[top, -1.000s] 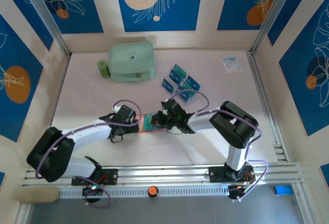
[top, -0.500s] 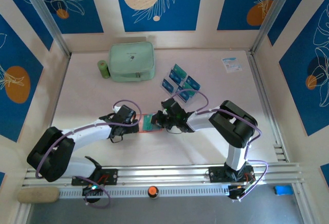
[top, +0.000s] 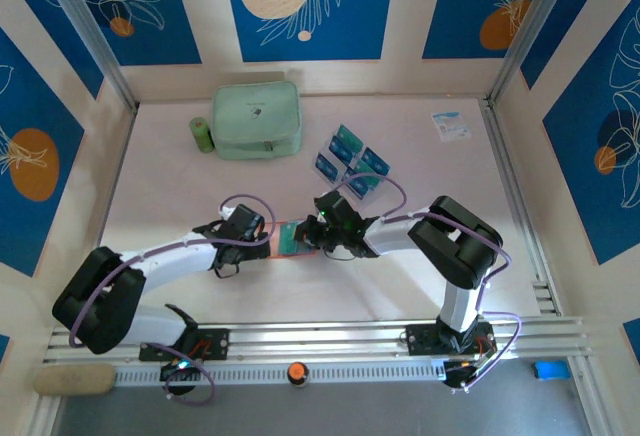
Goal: Put the credit cards into the card holder
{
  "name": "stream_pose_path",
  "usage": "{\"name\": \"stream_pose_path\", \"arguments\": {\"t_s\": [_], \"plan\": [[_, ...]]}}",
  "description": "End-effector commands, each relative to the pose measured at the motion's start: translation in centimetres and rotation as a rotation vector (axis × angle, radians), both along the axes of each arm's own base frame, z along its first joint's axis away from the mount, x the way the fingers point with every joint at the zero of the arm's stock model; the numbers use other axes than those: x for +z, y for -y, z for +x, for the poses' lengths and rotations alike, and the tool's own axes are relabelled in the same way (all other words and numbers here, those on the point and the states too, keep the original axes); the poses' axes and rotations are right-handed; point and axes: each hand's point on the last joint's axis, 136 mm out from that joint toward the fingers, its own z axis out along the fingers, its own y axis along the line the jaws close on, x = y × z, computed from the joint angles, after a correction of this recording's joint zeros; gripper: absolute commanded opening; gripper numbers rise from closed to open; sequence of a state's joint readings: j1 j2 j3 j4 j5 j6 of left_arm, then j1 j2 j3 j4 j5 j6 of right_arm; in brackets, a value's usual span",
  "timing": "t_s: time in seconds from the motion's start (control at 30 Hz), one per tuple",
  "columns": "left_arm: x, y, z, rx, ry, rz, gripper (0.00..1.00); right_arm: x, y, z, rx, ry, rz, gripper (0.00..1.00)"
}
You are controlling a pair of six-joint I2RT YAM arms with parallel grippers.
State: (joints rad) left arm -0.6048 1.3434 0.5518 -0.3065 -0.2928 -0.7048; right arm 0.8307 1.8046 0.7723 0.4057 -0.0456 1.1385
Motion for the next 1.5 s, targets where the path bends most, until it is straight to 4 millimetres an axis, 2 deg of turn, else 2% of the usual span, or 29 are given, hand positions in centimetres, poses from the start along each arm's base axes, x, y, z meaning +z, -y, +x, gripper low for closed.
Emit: {"name": "stream_pose_path", "arguments": {"t_s": [0.0,0.6,0.67,0.77,0.83,0.93,1.07,1.2,1.33,1.47], "plan": [[-1.0,-0.6,-0.3,0.023,-0.029,0.015,1.00,-1.4,0.7,-1.0,0.008,-0.064,-0.046,0.00],[-1.0,-0.6,-0.4,0.024,-0.029,0.014,1.00,-2.1,-0.5,-1.4,0.063,-0.111,-0.048,0.00],[-0.9,-0.6,-0.3,0.026,-0.028,0.014,1.00,-1.9,-0.6,-1.4,0.084,-0.110,-0.054,0.09],[-0.7,-0.6,-0.2,0.031,-0.019,0.012,1.00,-0.8,-0.4,-1.0,0.117,-0.083,-0.071,0.35],[-0.5,-0.6,-0.2,0.033,-0.013,0.010,1.00,0.4,0.0,-0.7,0.140,-0.058,-0.091,0.43],[-0.4,-0.6,-0.1,0.034,-0.010,0.006,1.00,2.1,0.6,-0.1,0.166,-0.014,-0.140,0.47],[-0.3,-0.5,-0.1,0.037,-0.005,0.001,1.00,3.3,0.8,0.3,0.203,0.027,-0.190,0.44],[0.0,-0.5,0.1,0.041,0.011,-0.005,1.00,3.4,0.2,0.7,0.234,0.032,-0.203,0.33],[0.2,-0.6,0.1,0.045,0.022,-0.010,1.00,2.4,-0.5,0.8,0.259,0.006,-0.211,0.19],[0.3,-0.6,0.1,0.046,0.024,-0.011,1.00,0.9,-1.0,0.5,0.282,-0.027,-0.239,0.13]]}}
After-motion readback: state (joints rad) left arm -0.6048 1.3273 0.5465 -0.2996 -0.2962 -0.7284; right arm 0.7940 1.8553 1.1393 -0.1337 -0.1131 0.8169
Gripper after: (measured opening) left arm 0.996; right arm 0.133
